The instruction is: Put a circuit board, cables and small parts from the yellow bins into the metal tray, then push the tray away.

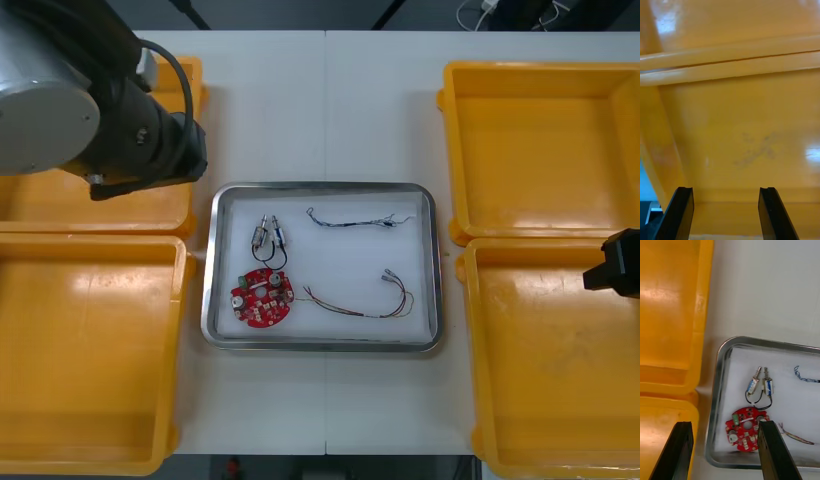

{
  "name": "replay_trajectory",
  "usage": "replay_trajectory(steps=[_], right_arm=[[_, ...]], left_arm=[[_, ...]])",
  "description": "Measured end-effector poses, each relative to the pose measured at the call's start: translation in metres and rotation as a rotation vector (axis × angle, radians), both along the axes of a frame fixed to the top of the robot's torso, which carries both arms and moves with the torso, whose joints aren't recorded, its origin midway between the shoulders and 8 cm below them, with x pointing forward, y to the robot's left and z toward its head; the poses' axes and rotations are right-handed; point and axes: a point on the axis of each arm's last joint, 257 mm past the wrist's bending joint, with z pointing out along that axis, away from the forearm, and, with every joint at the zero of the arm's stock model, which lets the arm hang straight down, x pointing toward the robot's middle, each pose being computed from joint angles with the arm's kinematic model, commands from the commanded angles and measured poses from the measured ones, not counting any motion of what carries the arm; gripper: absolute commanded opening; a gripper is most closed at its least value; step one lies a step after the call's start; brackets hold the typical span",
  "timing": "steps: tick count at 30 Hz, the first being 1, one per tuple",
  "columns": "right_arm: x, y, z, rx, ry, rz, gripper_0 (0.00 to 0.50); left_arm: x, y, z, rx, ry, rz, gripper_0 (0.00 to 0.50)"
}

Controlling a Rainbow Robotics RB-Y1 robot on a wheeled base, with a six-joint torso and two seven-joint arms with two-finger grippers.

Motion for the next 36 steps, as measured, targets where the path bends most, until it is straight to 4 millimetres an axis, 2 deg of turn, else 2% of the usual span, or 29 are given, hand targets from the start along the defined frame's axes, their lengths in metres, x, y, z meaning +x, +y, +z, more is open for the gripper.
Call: replay_trajectory(steps=[5, 8, 12, 17, 22, 26, 31, 36], right_arm=[[0.005, 0.024, 0.007, -0.037, 0.006, 0.117, 0.5], [0.009, 0.043, 0.009, -0.081, 0.01, 0.239, 0.5], [0.012, 0.071, 0.011, -0.12, 0.018, 0.347, 0.5], [0.012, 0.103, 0.011, -0.185, 0.029, 0.476, 0.5], [0.011, 0.134, 0.007, -0.22, 0.029, 0.582, 0.5], [0.009, 0.164, 0.002, -0.231, 0.026, 0.678, 0.5], [0.011, 0.198, -0.008, -0.291, 0.033, 0.929, 0.5], [0.015, 0.231, -0.017, -0.311, 0.037, 1.004, 0.5]], left_arm=[[-0.006, 0.041, 0.002, 0.113, 0.021, -0.141, 0.5], [-0.014, 0.073, 0.001, 0.109, 0.028, -0.182, 0.5], [-0.03, 0.119, -0.006, 0.053, 0.049, -0.116, 0.5], [-0.054, 0.157, -0.019, 0.0, 0.094, -0.031, 0.5], [-0.074, 0.18, -0.032, -0.026, 0.126, 0.025, 0.5], [-0.087, 0.184, -0.038, -0.009, 0.141, 0.031, 0.5], [-0.102, 0.189, -0.033, 0.034, 0.153, 0.036, 0.5], [-0.107, 0.194, -0.027, 0.068, 0.126, 0.059, 0.5]])
